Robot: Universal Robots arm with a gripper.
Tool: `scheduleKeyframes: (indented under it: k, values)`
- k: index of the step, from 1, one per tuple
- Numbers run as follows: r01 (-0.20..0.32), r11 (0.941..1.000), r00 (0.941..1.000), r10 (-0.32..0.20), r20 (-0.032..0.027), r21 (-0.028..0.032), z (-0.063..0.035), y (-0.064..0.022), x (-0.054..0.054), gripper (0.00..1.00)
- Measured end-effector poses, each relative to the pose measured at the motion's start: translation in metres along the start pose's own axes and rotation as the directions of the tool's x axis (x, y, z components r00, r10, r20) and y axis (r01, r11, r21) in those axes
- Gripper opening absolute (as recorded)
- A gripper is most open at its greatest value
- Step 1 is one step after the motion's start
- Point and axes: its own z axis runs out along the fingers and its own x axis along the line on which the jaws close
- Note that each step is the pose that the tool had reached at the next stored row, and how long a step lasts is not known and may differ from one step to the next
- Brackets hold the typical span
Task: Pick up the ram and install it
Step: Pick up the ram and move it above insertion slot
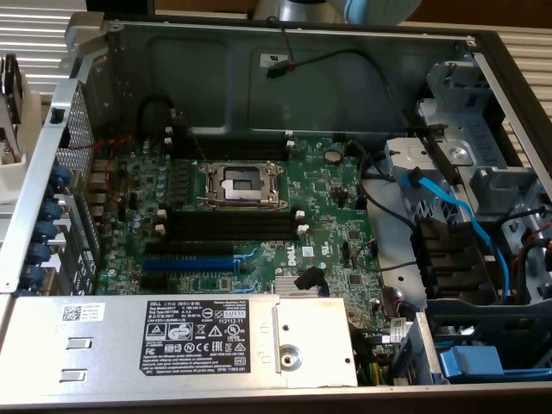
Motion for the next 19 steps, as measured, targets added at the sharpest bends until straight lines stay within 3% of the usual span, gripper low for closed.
scheduleKeyframes:
  k: [6,8,12,19]
  values:
    - [0.0,1.0,1.0,0.0,-0.0051,-0.0012,-0.0102,0.0004,0.0,0.12]
    - [0.0,1.0,1.0,0.0,-0.0081,-0.002,-0.0176,0.0007,0.0,0.12]
    - [0.0,1.0,1.0,0.0,-0.0087,-0.002,-0.0301,0.0011,0.0,0.12]
    - [0.0,1.0,1.0,0.0,-0.0088,-0.0019,-0.0433,0.0013,-0.001,0.12]
